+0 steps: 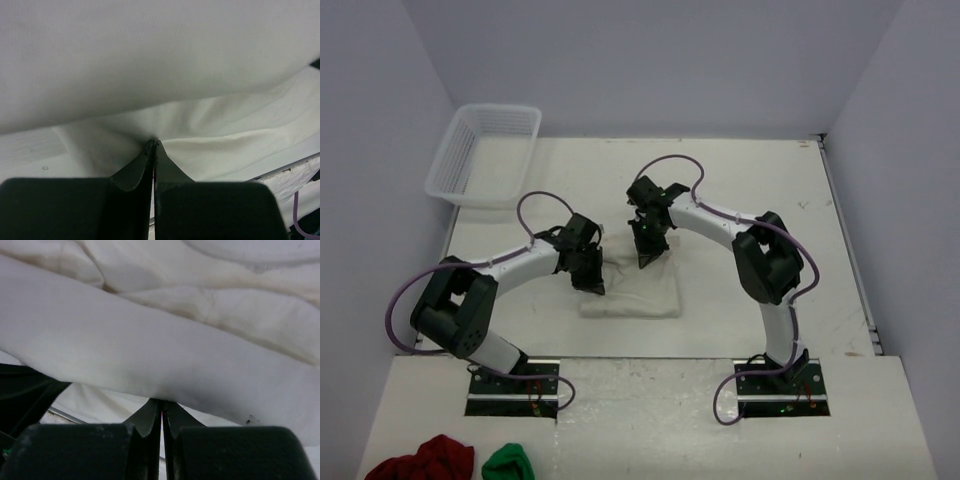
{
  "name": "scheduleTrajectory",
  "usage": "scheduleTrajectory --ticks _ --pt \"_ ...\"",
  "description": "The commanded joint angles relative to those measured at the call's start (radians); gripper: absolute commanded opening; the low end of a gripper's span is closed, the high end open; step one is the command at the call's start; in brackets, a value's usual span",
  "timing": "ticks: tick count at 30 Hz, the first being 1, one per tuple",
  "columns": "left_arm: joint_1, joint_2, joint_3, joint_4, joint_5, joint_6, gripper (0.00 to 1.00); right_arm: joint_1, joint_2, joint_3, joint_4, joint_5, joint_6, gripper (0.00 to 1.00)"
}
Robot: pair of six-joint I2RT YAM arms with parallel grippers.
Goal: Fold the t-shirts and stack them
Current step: Smooth out wrinkles on the folded tshirt
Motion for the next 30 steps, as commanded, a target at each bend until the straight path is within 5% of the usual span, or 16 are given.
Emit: scheduleTrajectory --ticks 1,20,30 --pt "-0.008 -0.033 -0.022 -0.053 -0.014 -0.001 0.00 -0.006 0.030 0.097 0.013 0.041 -0.025 0.00" --pt "-0.009 -0.039 -0.044 -0.044 -0.034 0.010 0.00 -0.179 0.294 0.505 -0.166 -0.005 -0.120 0.00" --pt "-0.017 -0.186 0.162 -0.161 -0.246 0.021 0.00 -0.181 0.020 0.501 -0.154 0.071 -0.174 0.00"
